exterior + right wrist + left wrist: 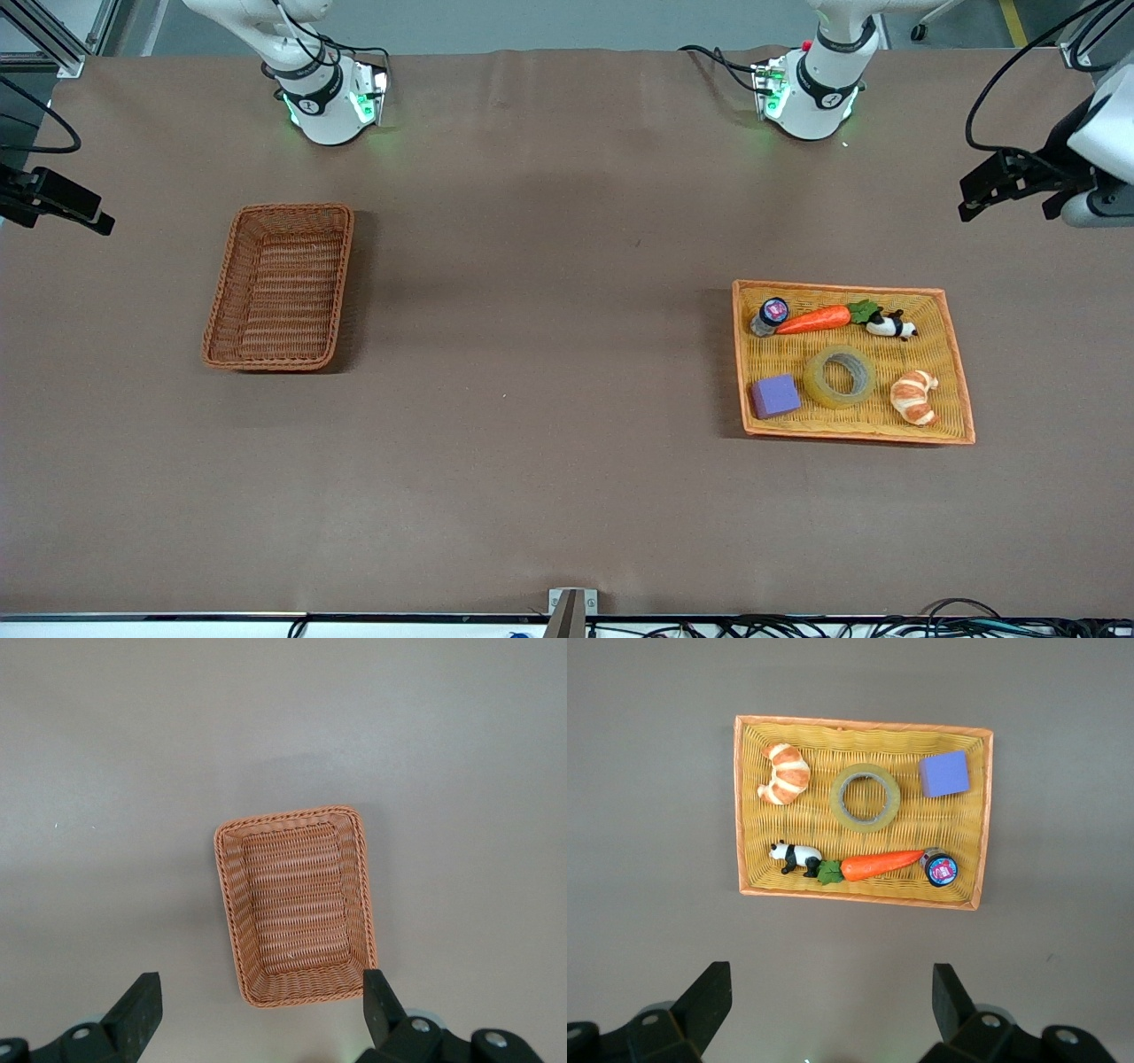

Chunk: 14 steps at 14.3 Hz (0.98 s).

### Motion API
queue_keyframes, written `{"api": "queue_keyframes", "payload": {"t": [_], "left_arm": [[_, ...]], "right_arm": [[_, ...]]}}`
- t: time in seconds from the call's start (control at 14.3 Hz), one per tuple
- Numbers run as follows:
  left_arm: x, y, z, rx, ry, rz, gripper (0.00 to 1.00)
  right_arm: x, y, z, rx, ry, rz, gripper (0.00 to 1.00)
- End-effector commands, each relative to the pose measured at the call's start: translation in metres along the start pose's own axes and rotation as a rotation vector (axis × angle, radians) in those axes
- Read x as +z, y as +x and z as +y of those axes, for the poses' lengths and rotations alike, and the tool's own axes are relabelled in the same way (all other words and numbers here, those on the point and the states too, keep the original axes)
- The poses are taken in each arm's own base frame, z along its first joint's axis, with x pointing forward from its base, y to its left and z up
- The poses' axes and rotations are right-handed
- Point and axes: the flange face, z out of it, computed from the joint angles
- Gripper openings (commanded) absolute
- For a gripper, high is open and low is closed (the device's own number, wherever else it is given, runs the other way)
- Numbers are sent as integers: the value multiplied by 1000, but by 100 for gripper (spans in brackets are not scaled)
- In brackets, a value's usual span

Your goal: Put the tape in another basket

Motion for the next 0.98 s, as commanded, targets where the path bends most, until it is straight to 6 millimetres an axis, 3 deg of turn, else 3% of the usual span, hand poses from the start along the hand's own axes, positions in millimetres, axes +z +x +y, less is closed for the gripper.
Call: {"api": "queue_keyframes", "payload": {"t": [0.0,0.28,0.35,0.49,0.56,0.7,0.91], "left_arm": [[46,41,-7,-9,-2,-28,100],[158,80,-16,-22,-5,-2,100],[193,86,-15,-19,-3,-9,100],[257,95,-37,-53,-15,15,100],[286,99,-35,-50,-21,32,100],[334,97,-32,-47,-31,43,100],[369,82,-27,-39,-37,40,100]], "right_arm": [[-1,-1,0,8,-4,6,100],[-2,-1,0,8,-3,6,100],[-1,-1,0,8,-3,5,100],[-2,-1,0,8,-3,6,100],[-2,-1,0,8,-3,6,100],[-1,-1,1,9,-3,5,100],[-1,-1,1,9,-3,5,100]]}}
